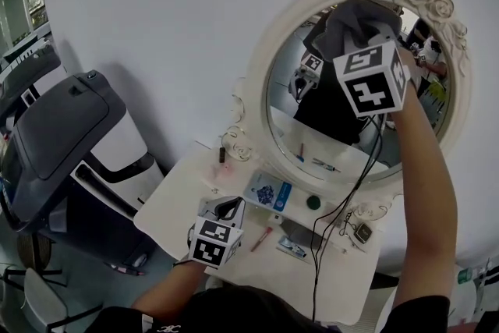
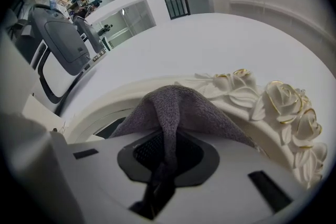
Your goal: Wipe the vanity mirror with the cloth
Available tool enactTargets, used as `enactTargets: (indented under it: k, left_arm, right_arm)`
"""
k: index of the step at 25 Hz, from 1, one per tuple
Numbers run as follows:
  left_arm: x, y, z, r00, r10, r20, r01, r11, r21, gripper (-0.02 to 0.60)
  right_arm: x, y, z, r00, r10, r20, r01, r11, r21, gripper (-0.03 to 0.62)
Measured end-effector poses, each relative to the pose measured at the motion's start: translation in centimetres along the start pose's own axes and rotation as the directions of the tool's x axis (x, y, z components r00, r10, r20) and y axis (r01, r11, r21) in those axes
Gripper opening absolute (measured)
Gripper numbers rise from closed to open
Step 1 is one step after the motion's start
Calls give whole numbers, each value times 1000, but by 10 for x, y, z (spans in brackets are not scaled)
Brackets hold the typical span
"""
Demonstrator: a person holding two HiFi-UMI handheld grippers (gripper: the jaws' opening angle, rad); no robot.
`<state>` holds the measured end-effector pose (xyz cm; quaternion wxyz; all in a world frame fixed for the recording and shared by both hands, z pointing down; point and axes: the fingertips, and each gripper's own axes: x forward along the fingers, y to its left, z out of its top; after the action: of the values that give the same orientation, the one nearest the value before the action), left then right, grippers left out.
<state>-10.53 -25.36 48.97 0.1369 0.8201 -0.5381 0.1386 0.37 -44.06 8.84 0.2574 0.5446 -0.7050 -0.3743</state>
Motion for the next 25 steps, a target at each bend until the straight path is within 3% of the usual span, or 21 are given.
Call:
enactTargets:
  k: [11,20,25]
  left_arm:
    - [-3,8,-7,1000,24,-4,-24,999,-26,6]
    - [-13,15,-16,999,45,-12,-45,998,-43,6]
    - [-19,23,-15,998,57,-19,-58,998,-35,6]
  right_arm:
    - [7,67,-23,995,98,6,-97,994,-53,41]
    - [9,141,-65,983,182,-28,-182,983,24,41]
    - [9,199,-104,959,267,-93,-261,963,68,41]
